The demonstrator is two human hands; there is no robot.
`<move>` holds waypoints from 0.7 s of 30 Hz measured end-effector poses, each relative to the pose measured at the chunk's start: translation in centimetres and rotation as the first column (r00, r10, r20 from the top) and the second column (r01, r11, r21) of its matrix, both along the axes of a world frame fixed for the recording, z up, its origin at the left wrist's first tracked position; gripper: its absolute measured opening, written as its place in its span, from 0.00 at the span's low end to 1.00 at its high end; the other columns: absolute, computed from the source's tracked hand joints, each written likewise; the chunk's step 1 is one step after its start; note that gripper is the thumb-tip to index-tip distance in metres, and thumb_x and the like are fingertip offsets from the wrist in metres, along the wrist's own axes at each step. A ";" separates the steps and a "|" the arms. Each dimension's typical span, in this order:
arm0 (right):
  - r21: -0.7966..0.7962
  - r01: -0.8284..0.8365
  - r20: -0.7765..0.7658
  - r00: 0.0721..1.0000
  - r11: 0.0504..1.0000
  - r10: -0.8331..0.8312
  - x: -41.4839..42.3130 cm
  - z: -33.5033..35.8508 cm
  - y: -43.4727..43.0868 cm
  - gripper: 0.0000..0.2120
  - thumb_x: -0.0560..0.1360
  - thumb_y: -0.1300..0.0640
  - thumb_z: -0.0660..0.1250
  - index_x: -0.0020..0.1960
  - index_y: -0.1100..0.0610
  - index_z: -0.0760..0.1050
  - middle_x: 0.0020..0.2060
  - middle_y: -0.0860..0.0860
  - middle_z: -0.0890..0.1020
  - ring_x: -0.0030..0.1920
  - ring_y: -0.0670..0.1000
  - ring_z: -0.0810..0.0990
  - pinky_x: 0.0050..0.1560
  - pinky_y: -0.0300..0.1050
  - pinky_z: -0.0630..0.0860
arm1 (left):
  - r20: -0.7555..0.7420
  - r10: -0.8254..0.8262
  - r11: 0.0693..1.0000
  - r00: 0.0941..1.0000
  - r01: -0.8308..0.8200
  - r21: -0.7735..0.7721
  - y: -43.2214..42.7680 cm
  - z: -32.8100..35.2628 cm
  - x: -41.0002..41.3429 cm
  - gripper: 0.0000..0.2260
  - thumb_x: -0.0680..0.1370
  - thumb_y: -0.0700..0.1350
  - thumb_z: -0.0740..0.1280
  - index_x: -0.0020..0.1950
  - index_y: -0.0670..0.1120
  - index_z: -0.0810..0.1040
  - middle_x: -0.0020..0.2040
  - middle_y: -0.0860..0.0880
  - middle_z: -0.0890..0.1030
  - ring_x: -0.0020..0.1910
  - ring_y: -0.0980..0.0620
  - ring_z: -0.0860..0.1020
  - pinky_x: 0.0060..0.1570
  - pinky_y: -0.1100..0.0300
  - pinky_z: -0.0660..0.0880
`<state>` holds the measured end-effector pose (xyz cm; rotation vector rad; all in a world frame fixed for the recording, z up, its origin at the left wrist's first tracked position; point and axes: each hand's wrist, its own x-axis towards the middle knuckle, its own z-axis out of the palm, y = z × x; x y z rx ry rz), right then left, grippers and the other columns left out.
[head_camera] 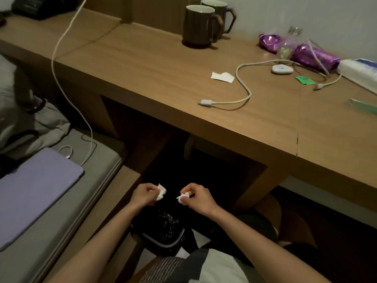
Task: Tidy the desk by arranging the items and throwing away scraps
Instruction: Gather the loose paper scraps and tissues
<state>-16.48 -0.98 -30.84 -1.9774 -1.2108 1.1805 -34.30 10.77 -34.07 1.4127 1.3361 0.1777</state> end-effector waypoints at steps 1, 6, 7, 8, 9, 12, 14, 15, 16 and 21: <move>-0.041 0.016 -0.019 1.000 0.999 -0.016 -0.2 -1.1 0.5 0.12 0.74 0.56 0.69 0.57 0.52 0.76 0.53 0.53 0.80 0.50 0.52 0.81 0.55 0.49 0.79 | -0.057 0.008 1.000 0.998 -0.008 0.001 0.2 -1.1 0.0 0.06 0.77 0.42 0.66 0.40 0.47 0.79 0.40 0.45 0.79 0.39 0.49 0.78 0.43 0.54 0.78; -0.157 0.034 -0.084 0.995 0.987 -0.048 -0.9 -3.8 1.4 0.26 0.76 0.58 0.67 0.73 0.53 0.66 0.68 0.54 0.72 0.67 0.52 0.73 0.63 0.45 0.74 | -0.096 -0.046 0.982 0.994 0.028 -0.185 -0.4 -3.5 0.2 0.24 0.79 0.45 0.64 0.73 0.42 0.63 0.69 0.41 0.71 0.66 0.44 0.72 0.61 0.57 0.69; -0.154 0.034 -0.087 0.995 0.988 -0.048 -0.7 -3.9 1.3 0.25 0.77 0.57 0.67 0.73 0.53 0.66 0.68 0.54 0.72 0.67 0.52 0.72 0.65 0.46 0.73 | -0.108 -0.090 0.979 0.990 0.069 -0.190 -0.6 -3.6 0.4 0.26 0.79 0.46 0.64 0.75 0.43 0.59 0.70 0.42 0.69 0.67 0.44 0.70 0.60 0.59 0.68; -0.146 0.029 -0.086 0.995 0.989 -0.042 -0.4 -3.7 1.1 0.24 0.77 0.57 0.66 0.72 0.53 0.66 0.68 0.54 0.72 0.66 0.52 0.73 0.64 0.46 0.73 | -0.127 -0.130 0.977 0.983 0.106 -0.184 -0.8 -3.4 0.5 0.27 0.79 0.47 0.63 0.75 0.44 0.58 0.71 0.43 0.68 0.68 0.45 0.70 0.58 0.61 0.67; -0.130 0.021 -0.084 0.996 0.991 -0.032 -0.1 -3.3 0.8 0.23 0.77 0.57 0.66 0.71 0.53 0.68 0.67 0.53 0.74 0.64 0.51 0.75 0.63 0.46 0.74 | -0.147 -0.173 0.977 0.974 0.150 -0.153 -0.8 -3.4 0.6 0.26 0.80 0.47 0.63 0.75 0.45 0.58 0.70 0.44 0.69 0.67 0.46 0.70 0.56 0.63 0.67; -0.033 -0.009 -0.074 0.997 0.999 0.007 1.1 -0.5 -0.5 0.18 0.77 0.58 0.66 0.67 0.53 0.73 0.61 0.52 0.78 0.54 0.48 0.80 0.59 0.44 0.77 | -0.188 -0.265 0.961 0.946 0.275 0.025 -1.2 -1.1 1.1 0.21 0.80 0.46 0.61 0.72 0.45 0.65 0.61 0.48 0.75 0.56 0.53 0.76 0.47 0.66 0.69; 0.062 -0.046 -0.055 0.997 0.997 0.049 1.7 2.6 -1.8 0.15 0.77 0.58 0.66 0.64 0.52 0.75 0.56 0.49 0.81 0.52 0.48 0.81 0.58 0.46 0.78 | -0.179 -0.299 0.926 0.937 0.330 0.181 -1.9 1.6 1.8 0.17 0.80 0.46 0.61 0.68 0.47 0.70 0.57 0.50 0.78 0.53 0.52 0.78 0.47 0.63 0.73; 0.113 -0.067 -0.049 0.996 0.991 0.072 1.9 4.5 -2.6 0.15 0.77 0.58 0.66 0.63 0.52 0.75 0.54 0.48 0.82 0.52 0.48 0.82 0.57 0.46 0.78 | -0.157 -0.308 0.906 0.938 0.340 0.254 -2.5 3.4 2.1 0.15 0.80 0.47 0.61 0.66 0.48 0.73 0.55 0.51 0.79 0.52 0.54 0.79 0.48 0.62 0.74; 0.165 -0.084 -0.047 0.995 0.983 0.093 2.0 6.6 -3.4 0.14 0.78 0.58 0.66 0.63 0.52 0.76 0.53 0.47 0.82 0.52 0.47 0.82 0.56 0.46 0.78 | -0.125 -0.321 0.883 0.939 0.345 0.320 -3.0 5.3 2.4 0.13 0.80 0.47 0.62 0.64 0.50 0.75 0.53 0.54 0.80 0.51 0.58 0.79 0.49 0.65 0.74; 0.417 -0.104 -0.012 0.993 0.903 0.120 3.1 17.6 -7.9 0.13 0.78 0.60 0.64 0.62 0.51 0.76 0.51 0.46 0.84 0.52 0.43 0.82 0.55 0.41 0.78 | 0.077 -0.402 0.786 0.912 0.301 0.540 -6.6 16.2 3.4 0.09 0.78 0.47 0.64 0.56 0.58 0.78 0.49 0.62 0.82 0.50 0.65 0.78 0.51 0.64 0.76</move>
